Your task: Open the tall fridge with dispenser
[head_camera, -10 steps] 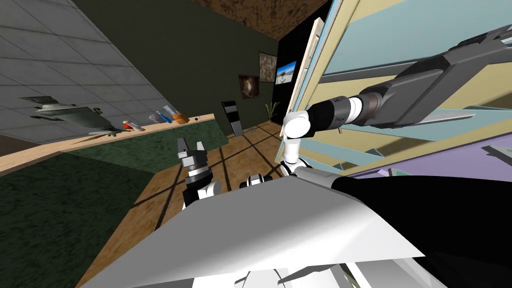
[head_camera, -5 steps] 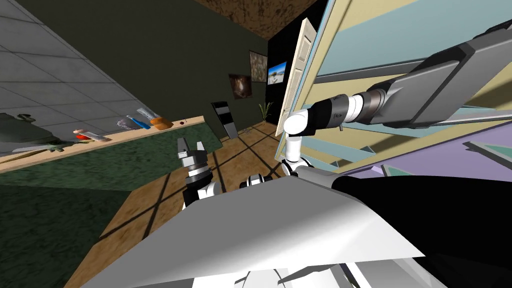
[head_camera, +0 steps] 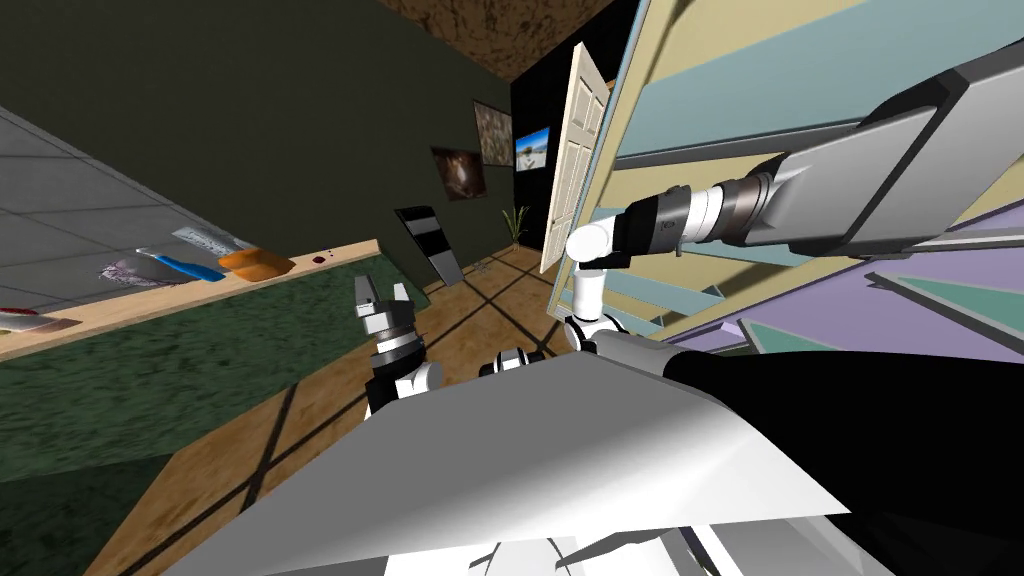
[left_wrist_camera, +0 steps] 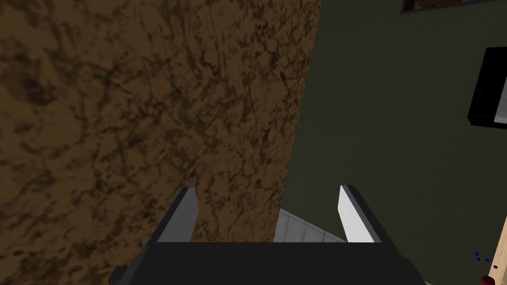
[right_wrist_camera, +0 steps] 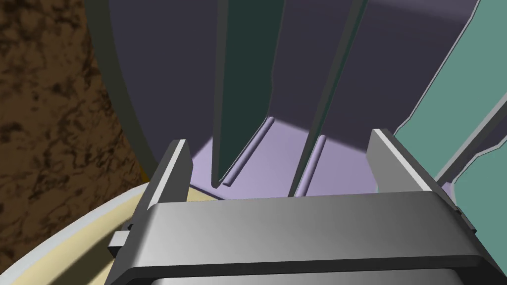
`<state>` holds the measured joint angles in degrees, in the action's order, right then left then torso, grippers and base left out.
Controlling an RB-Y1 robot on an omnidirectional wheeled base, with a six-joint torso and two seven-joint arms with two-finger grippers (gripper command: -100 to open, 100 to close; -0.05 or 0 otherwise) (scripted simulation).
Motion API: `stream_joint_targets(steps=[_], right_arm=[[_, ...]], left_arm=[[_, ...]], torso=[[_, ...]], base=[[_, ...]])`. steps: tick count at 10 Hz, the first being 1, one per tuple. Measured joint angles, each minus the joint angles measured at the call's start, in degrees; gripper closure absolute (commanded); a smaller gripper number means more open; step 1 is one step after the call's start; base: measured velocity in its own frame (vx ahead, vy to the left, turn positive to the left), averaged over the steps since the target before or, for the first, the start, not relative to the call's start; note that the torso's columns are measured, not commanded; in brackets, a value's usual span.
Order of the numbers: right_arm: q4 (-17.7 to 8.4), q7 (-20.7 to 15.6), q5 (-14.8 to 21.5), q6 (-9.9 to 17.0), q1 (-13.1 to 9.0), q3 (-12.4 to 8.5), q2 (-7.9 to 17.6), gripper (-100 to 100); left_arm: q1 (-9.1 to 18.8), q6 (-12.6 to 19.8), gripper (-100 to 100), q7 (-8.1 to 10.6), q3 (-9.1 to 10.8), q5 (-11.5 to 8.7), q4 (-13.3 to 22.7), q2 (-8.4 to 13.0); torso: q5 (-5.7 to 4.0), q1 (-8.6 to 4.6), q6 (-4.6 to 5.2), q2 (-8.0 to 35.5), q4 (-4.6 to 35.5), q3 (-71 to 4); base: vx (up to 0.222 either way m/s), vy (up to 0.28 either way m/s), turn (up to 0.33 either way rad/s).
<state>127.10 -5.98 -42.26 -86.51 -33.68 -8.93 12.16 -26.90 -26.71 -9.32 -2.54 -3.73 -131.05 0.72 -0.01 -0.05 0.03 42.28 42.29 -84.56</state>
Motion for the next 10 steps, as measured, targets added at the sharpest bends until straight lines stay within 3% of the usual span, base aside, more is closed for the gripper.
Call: stream_joint_targets(steps=[10], right_arm=[[-5.3, -6.3, 14.7, 1.1, -1.4, -7.7, 0.6, -100]], left_arm=[[0.0, 0.0, 0, 0.00, 0.00, 0.0, 0.0, 0.0]], torso=[[0.01, 0.05, -0.01, 0.0, 0.0, 0.0]], base=[[0.154, 0.013, -0.215]])
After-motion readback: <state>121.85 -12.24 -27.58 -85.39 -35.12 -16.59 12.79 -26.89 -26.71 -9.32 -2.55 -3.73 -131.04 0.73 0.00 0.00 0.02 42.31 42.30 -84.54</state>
